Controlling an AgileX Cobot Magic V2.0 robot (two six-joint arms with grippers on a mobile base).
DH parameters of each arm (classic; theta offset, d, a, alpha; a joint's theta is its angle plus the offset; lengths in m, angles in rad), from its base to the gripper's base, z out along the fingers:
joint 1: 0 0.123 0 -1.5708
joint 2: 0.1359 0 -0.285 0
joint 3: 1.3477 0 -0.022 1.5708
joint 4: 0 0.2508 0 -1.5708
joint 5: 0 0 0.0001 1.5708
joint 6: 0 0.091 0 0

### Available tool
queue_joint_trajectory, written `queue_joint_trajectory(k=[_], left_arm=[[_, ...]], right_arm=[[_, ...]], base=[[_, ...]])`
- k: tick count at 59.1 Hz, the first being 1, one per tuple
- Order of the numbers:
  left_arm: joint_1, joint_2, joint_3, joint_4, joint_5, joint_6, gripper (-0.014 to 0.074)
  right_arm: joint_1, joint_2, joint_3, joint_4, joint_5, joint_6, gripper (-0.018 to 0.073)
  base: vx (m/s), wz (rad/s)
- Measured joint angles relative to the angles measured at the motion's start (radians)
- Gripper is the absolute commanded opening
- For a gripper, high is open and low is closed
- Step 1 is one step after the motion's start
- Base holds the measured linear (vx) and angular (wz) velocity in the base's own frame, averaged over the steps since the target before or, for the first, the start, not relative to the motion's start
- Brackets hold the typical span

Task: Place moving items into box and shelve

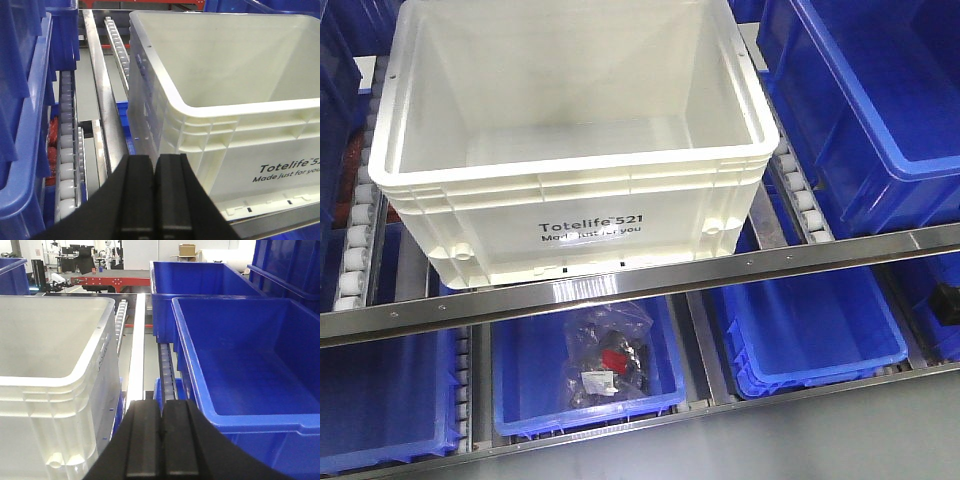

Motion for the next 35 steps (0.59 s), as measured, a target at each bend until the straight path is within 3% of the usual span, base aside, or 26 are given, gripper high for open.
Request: queue_joint_trajectory(k=[35], left_arm=[[0.000, 0.000, 0.000, 0.001, 0.011, 0.000, -0.0022]], right_arm=[[0.000, 0.000, 0.000, 0.002, 0.004, 0.002, -0.0015]], base=[[0.00, 0.00]])
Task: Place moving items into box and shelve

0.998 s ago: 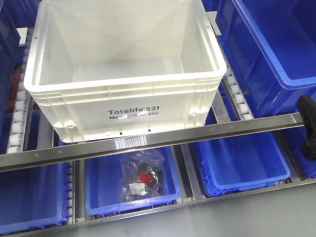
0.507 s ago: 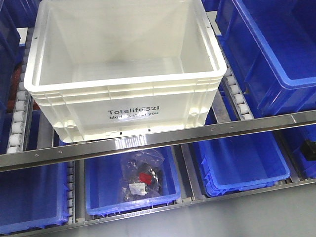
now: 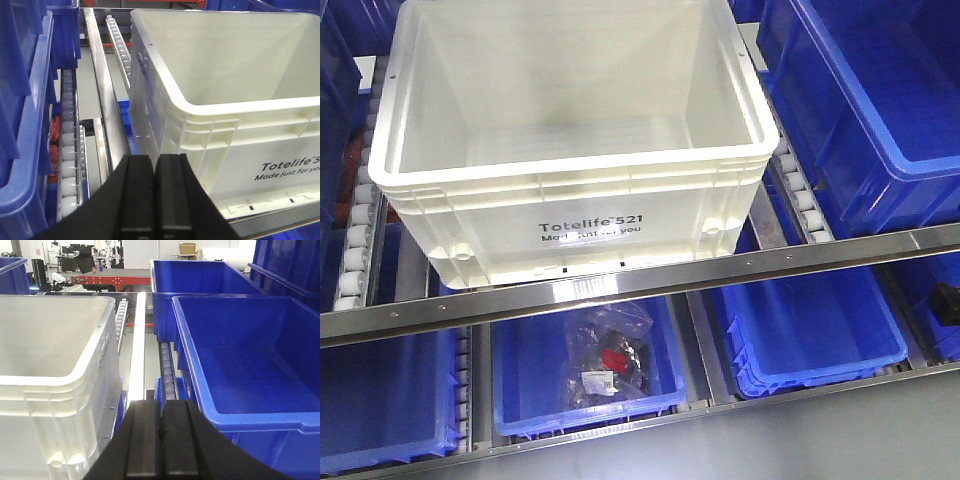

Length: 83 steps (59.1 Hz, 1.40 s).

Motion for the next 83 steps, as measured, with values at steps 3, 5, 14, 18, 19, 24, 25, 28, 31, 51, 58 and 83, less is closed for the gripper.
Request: queue_joint_trajectory(k=[3, 5, 14, 18, 19, 24, 25, 28, 31, 51, 58, 83], left_arm=[[0.000, 0.000, 0.000, 0.000, 0.002, 0.000, -0.0022], [0.000, 0.000, 0.000, 0.000, 0.003, 0.000, -0.0022], [0.000, 0.000, 0.000, 0.001, 0.004, 0.000, -0.0022], [0.000, 0.000, 0.000, 0.004, 0.006, 0.000, -0.0022], [0.000, 0.000, 0.000, 0.005, 0.007, 0.000, -0.0022], [0.000, 0.000, 0.000, 0.012, 0.009, 0.000, -0.0022], [0.000, 0.000, 0.000, 0.015, 0.009, 0.000, -0.0022], [0.000, 0.000, 0.000, 0.032, 0.008, 0.000, -0.0022], [0.000, 0.000, 0.000, 0.039, -0.004, 0.000, -0.0022], [0.000, 0.000, 0.000, -0.639, -0.091, 0.841, -0.0022], [0.000, 0.000, 0.000, -0.717, -0.107, 0.954, -0.0022], [0.000, 0.000, 0.000, -0.597, -0.115, 0.835, -0.0022]], right_arm=[[0.000, 0.000, 0.000, 0.000, 0.000, 0.000, -0.0015], [0.000, 0.000, 0.000, 0.000, 0.002, 0.000, -0.0015], [0.000, 0.000, 0.000, 0.001, 0.006, 0.000, -0.0015], [0.000, 0.000, 0.000, 0.001, 0.007, 0.000, -0.0015], [0.000, 0.000, 0.000, 0.001, 0.007, 0.000, -0.0015], [0.000, 0.000, 0.000, 0.001, 0.007, 0.000, -0.0015], [0.000, 0.000, 0.000, 0.001, 0.007, 0.000, -0.0015], [0.000, 0.000, 0.000, 0.001, 0.007, 0.000, -0.0015], [0.000, 0.000, 0.000, 0.001, 0.007, 0.000, -0.0015], [0.000, 0.000, 0.000, 0.001, 0.007, 0.000, -0.0015], [0.000, 0.000, 0.000, 0.001, 0.007, 0.000, -0.0015], [0.000, 0.000, 0.000, 0.001, 0.007, 0.000, -0.0015]], base=[[0.00, 0.00], [0.00, 0.00], [0.00, 0.00], [0.00, 0.00], [0.00, 0.00], [0.00, 0.00], [0.00, 0.00], [0.00, 0.00], [0.00, 0.00], [0.00, 0.00], [0.00, 0.00], [0.00, 0.00]])
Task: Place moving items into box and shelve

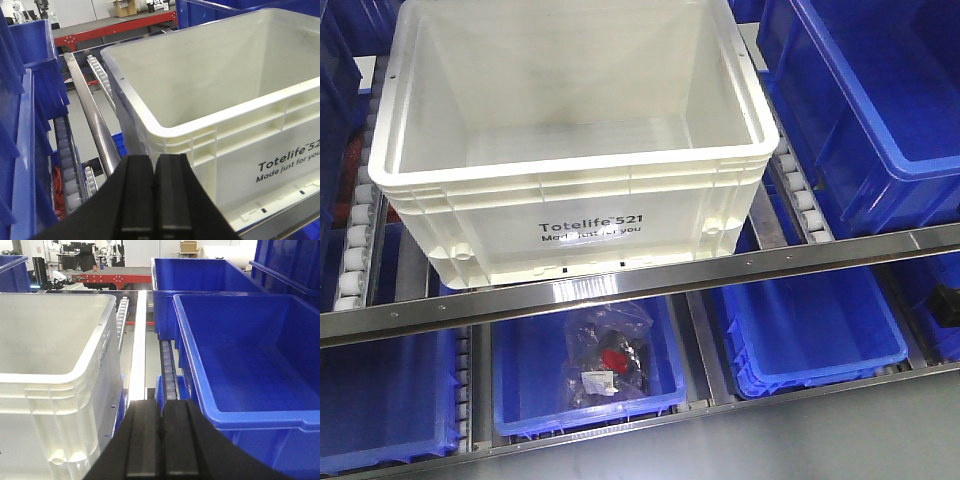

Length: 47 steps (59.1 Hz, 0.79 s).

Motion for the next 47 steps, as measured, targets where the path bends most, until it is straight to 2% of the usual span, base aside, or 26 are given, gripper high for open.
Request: queue_joint_trajectory(k=[13, 25, 47], left_arm=[[0.000, -0.132, 0.043, 0.000, 0.039, -0.001, -0.0022], [0.000, -0.393, 0.290, -0.001, 0.039, -0.002, -0.0022], [0.000, -0.418, 0.307, 0.003, 0.030, 0.000, -0.0022]], right_arm=[[0.000, 0.000, 0.000, 0.000, 0.000, 0.000, -0.0015], [0.000, 0.000, 0.000, 0.000, 0.000, 0.000, -0.0015], [0.000, -0.003, 0.000, 0.000, 0.001, 0.000, -0.0015]], base=[[0.00, 0.00], [0.00, 0.00], [0.00, 0.00]])
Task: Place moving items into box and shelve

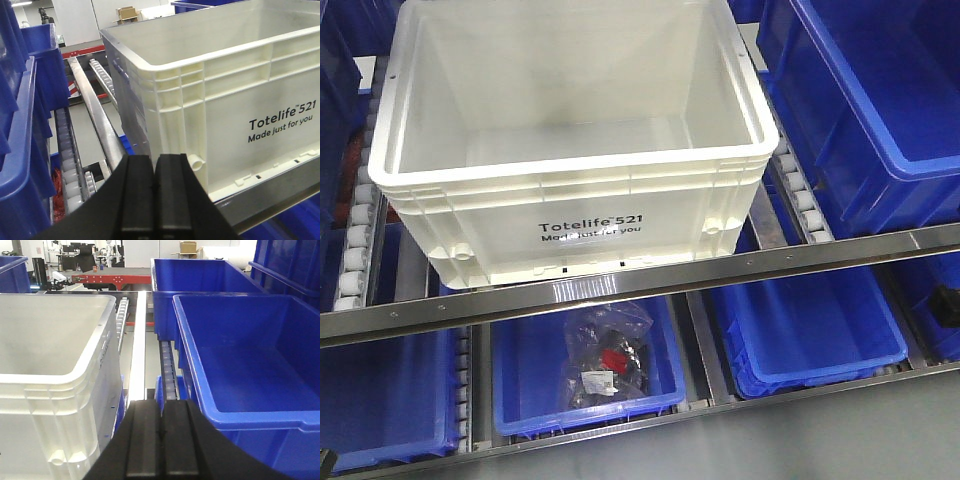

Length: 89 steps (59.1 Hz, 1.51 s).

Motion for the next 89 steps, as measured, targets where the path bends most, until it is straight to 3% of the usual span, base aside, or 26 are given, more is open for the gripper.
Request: queue_joint_trajectory(k=[58, 71, 81, 89], left_arm=[[0.000, 0.000, 0.000, 0.000, 0.006, -0.001, -0.0022], [0.000, 0.000, 0.000, 0.000, 0.006, -0.001, -0.0022], [0.000, 0.000, 0.000, 0.000, 0.006, -0.001, -0.0022], [0.000, 0.000, 0.000, 0.000, 0.006, -0.001, -0.0022]], right_arm=[[0.000, 0.000, 0.000, -0.009, 0.000, 0.000, -0.0015], [0.000, 0.000, 0.000, -0.301, 0.018, 0.046, -0.0015], [0.000, -0.065, 0.058, -0.391, 0.031, 0.269, -0.0015], [0.000, -0.198, 0.211, -0.420, 0.010, 0.317, -0.0015]], base=[[0.00, 0.00], [0.00, 0.00], [0.00, 0.00], [0.00, 0.00]])
